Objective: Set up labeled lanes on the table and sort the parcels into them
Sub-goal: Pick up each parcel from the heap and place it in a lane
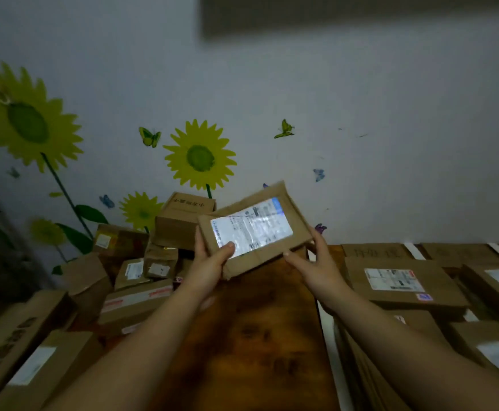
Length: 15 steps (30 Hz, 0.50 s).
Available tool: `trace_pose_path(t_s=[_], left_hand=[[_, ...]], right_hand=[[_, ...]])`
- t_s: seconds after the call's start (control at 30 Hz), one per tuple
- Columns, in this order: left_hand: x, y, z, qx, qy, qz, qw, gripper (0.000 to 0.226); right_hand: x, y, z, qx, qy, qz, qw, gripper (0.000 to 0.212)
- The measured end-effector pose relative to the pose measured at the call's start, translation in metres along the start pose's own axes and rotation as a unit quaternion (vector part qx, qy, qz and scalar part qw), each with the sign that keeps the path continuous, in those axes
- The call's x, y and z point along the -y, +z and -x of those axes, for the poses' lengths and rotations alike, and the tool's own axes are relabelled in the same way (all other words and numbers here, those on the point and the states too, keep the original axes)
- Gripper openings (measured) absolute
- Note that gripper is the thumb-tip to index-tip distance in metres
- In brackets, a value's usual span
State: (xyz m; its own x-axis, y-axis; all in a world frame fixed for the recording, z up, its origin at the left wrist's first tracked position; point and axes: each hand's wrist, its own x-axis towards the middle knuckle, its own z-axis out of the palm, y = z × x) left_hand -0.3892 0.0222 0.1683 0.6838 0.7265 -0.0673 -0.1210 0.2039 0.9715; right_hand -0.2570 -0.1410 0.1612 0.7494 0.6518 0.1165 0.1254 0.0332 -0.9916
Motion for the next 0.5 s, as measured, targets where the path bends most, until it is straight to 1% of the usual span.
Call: trace_pose_path(t_s=[0.1, 0.17, 0.2, 0.27, 0.3, 0.37, 0.43, 0.47, 0.5], left_hand=[[-0.004, 0.015, 0.030, 0.009, -0.025, -0.029, 0.999, 0.083], [-0.002, 0.014, 0.049, 0.013, -0.048, -0.046, 0.998, 0.084], [-0.001, 0.011, 0.058, 0.015, -0.052, -0.052, 0.997, 0.081], [-0.002, 0.004, 0.073, 0.013, -0.039, -0.084, 0.996, 0.076], [-0.004, 0.000, 0.079, 0.017, -0.032, -0.103, 0.994, 0.077], [-0.008, -0.003, 0.094, 0.070, -0.047, -0.121, 0.989, 0.077], [-0.010, 0.002, 0.114, 0.167, -0.086, -0.156, 0.970, 0.070], [-0.009, 0.008, 0.125, 0.199, -0.097, -0.185, 0.957, 0.070], [-0.007, 0.016, 0.136, 0.212, -0.098, -0.200, 0.952, 0.070]], right_hand=[[0.014, 0.005, 0.026, -0.029, 0.033, -0.102, 0.994, 0.074], [0.025, 0.004, 0.041, -0.048, 0.038, -0.137, 0.989, 0.079], [0.030, 0.002, 0.049, -0.056, 0.035, -0.149, 0.987, 0.080], [0.037, 0.000, 0.069, -0.066, 0.022, -0.154, 0.986, 0.072], [0.039, -0.001, 0.082, -0.065, 0.014, -0.142, 0.988, 0.068], [0.037, -0.005, 0.108, -0.063, 0.002, -0.101, 0.993, 0.065], [0.035, -0.013, 0.133, -0.074, -0.001, -0.063, 0.995, 0.055], [0.034, -0.018, 0.144, -0.087, 0.003, -0.054, 0.995, 0.048], [0.035, -0.024, 0.155, -0.103, 0.014, -0.049, 0.993, 0.043]])
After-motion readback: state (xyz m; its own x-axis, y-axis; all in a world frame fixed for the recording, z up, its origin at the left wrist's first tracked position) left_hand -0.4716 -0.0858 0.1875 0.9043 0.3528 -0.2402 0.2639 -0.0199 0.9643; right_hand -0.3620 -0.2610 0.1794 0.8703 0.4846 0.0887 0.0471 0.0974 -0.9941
